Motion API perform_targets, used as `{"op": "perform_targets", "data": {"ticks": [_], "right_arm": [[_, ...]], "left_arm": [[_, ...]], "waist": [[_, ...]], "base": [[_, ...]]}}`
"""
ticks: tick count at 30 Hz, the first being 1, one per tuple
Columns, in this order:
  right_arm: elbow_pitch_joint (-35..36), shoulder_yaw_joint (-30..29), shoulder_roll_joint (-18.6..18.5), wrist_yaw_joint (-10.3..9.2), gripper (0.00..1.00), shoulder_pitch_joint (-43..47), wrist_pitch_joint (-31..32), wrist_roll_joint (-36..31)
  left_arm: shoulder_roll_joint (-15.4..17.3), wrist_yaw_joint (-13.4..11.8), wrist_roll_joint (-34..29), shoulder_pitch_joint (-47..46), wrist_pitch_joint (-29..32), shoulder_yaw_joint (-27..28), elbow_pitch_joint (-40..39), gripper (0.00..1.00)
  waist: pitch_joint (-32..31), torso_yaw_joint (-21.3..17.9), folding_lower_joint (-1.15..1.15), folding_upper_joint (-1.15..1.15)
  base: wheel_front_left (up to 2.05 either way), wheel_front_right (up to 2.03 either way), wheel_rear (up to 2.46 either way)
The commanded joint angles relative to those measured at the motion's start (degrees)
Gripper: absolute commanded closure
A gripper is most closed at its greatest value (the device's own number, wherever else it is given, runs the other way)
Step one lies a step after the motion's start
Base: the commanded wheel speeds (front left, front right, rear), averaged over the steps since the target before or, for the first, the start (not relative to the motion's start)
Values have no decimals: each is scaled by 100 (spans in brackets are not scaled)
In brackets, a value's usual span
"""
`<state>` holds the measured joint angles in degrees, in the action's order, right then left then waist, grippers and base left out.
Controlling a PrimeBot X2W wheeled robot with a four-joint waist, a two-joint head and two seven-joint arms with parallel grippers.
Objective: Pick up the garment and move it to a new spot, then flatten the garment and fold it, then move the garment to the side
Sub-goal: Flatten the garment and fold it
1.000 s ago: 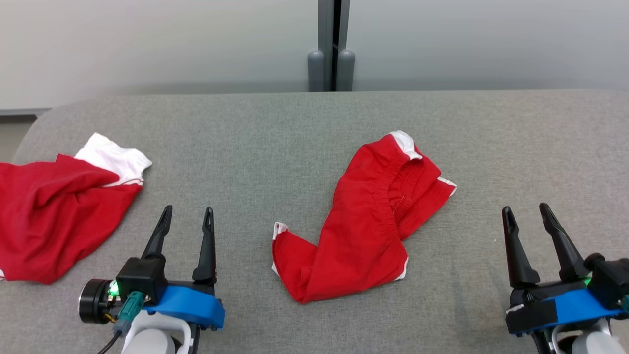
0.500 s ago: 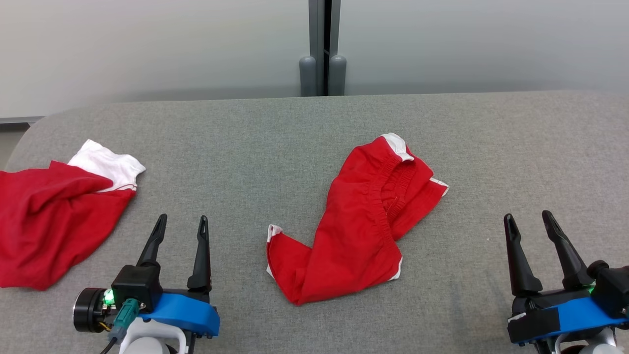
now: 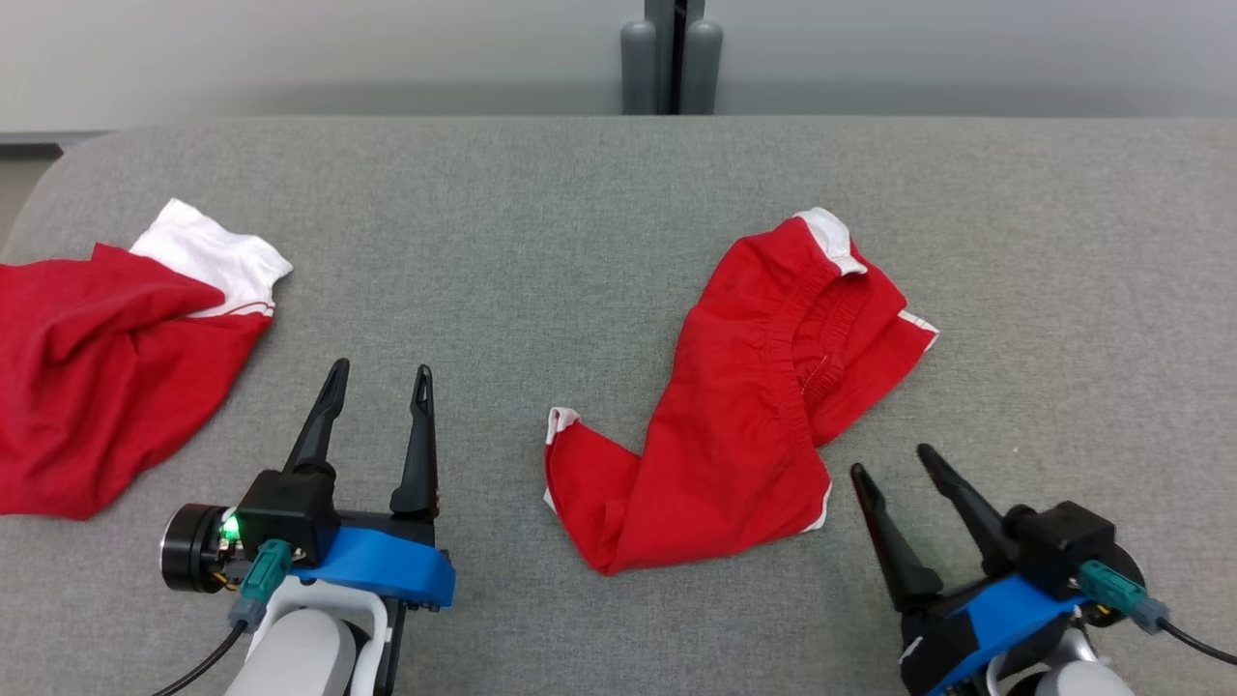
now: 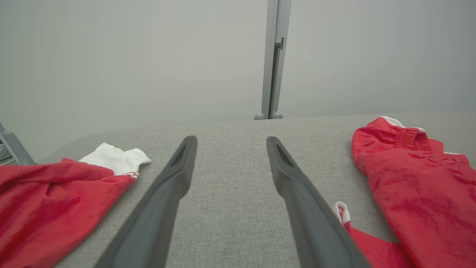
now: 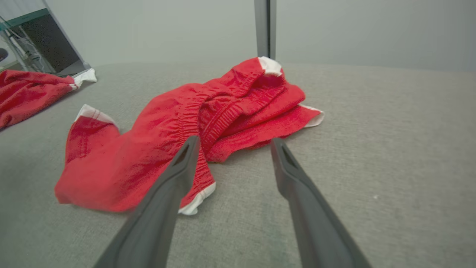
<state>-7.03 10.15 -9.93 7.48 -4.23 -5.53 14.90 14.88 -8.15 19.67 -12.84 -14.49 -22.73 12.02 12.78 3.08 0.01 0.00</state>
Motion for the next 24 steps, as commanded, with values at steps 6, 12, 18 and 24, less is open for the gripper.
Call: {"op": "perform_targets", "data": {"ticks": [6,12,18,24], "right_arm": [[-841,710,-213,3,0,-636,100,313],[-1362,1173,-334,3,100,-957,146,640],[-1170,1428,-458,3,100,-901,-233,799],[-197,1644,-496,3,100,-716,-472,655]], "left_arm": [[-124,60,-63,-327,-56,-9,106,0],[-165,72,-79,-338,-74,69,201,0],[-169,65,-89,-185,-75,117,255,0],[-135,70,-102,-65,-77,193,249,0]], "waist": [[350,263,-1,0],[349,250,-1,0],[168,139,-1,0],[-76,-51,-1,0]], "base": [[0,0,0],[0,0,0],[0,0,0],[0,0,0]]}}
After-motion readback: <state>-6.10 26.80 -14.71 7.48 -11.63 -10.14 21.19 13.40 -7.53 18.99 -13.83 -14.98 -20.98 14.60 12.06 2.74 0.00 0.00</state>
